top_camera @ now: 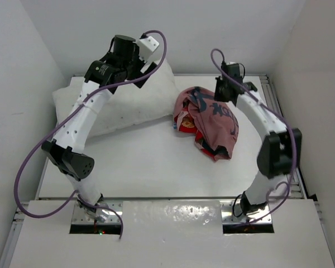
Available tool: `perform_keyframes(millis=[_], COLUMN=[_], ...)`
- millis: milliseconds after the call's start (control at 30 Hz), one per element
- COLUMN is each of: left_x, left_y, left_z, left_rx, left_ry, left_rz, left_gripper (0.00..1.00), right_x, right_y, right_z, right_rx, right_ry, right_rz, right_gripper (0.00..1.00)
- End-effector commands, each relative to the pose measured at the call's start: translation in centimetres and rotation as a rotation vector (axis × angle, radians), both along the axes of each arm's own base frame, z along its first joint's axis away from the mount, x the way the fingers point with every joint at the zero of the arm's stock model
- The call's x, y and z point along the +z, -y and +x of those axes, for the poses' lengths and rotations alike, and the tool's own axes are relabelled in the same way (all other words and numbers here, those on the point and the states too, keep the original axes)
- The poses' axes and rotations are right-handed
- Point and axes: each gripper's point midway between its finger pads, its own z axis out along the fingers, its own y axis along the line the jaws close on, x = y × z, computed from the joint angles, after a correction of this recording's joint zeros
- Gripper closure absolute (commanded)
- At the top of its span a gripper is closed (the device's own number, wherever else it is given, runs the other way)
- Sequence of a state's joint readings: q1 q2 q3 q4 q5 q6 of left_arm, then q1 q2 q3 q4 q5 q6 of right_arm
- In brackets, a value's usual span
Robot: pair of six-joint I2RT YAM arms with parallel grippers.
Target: Put the pillow into the pillowcase
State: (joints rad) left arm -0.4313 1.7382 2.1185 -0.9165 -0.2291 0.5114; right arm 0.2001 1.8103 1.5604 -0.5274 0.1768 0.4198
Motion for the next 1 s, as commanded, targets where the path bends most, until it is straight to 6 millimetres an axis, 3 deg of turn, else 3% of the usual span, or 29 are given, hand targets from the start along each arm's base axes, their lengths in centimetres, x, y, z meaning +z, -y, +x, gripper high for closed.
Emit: perform_keyframes(millis=[0, 33, 67, 100, 167, 333, 500, 567, 600, 633, 667, 700, 800, 867, 900, 967], left_x=[0.0, -0.2, -0.4, -0.5, -1.1, -1.9, -1.8, -1.7, -1.7, -1.5, -1.7, -1.7, -2.6, -3.2, -3.5, -4.2], left_y=[1.3, 1.5, 1.7, 1.8, 2.1, 2.4, 2.6, 2.4, 2.4, 2.2, 2.0, 2.0, 2.2, 2.8, 3.2, 4.6], left_z=[0.3, 0.2, 0.0, -0.1, -0.2, -0.4, -0.7, -0.8, -0.9, -1.1, -1.1, -1.1, -1.2, -1.5, -1.6, -2.2], left_rx=[-0.008, -0.01, -0.012, -0.012, -0.008, -0.006, -0.006, -0.002, 0.0, 0.004, 0.006, 0.007, 0.002, -0.021, -0.034, -0.097], left_ry=[0.019, 0.015, 0.008, 0.006, -0.007, -0.026, -0.023, -0.022, -0.02, -0.016, -0.018, -0.018, -0.038, -0.056, -0.066, -0.1], left_rz=[-0.002, -0.002, 0.002, 0.004, 0.005, 0.009, -0.001, 0.0, 0.004, 0.003, 0.01, 0.009, 0.006, 0.005, 0.002, -0.009], left_gripper=[0.0, 0.0, 0.0, 0.0, 0.0, 0.0, 0.0, 0.0, 0.0, 0.0, 0.0, 0.0, 0.0, 0.01, 0.02, 0.03], right_x=[6.3, 5.6, 4.5, 4.5, -0.1, -5.6, -8.3, -10.2, -10.2, -10.0, -8.7, -7.7, -1.4, 4.4, 8.8, 14.7], right_y=[-2.3, -2.1, -1.6, -0.9, 0.0, -1.3, -1.8, -1.6, -1.7, -2.5, -3.4, -4.3, -7.2, -9.7, -10.3, -11.4], right_z=[-2.9, -3.8, -4.9, -5.8, -9.0, -13.1, -12.4, -12.5, -12.1, -12.0, -11.0, -10.8, -8.9, -7.6, -7.6, -7.2], right_rx=[0.171, 0.172, 0.159, 0.138, 0.162, 0.275, 0.278, 0.263, 0.263, 0.289, 0.317, 0.368, 0.421, 0.454, 0.431, 0.455], right_ry=[0.257, 0.24, 0.202, 0.199, 0.065, -0.133, -0.167, -0.25, -0.283, -0.289, -0.257, -0.231, -0.05, 0.107, 0.214, 0.397], right_rz=[-0.027, -0.029, -0.043, -0.063, -0.137, -0.224, -0.304, -0.31, -0.307, -0.284, -0.269, -0.263, -0.216, -0.082, 0.015, 0.187], right_gripper=[1.0, 1.0, 0.89, 0.32, 0.02, 0.01, 0.01, 0.19, 0.33, 0.72, 0.9, 1.0, 1.0, 1.0, 1.0, 1.0])
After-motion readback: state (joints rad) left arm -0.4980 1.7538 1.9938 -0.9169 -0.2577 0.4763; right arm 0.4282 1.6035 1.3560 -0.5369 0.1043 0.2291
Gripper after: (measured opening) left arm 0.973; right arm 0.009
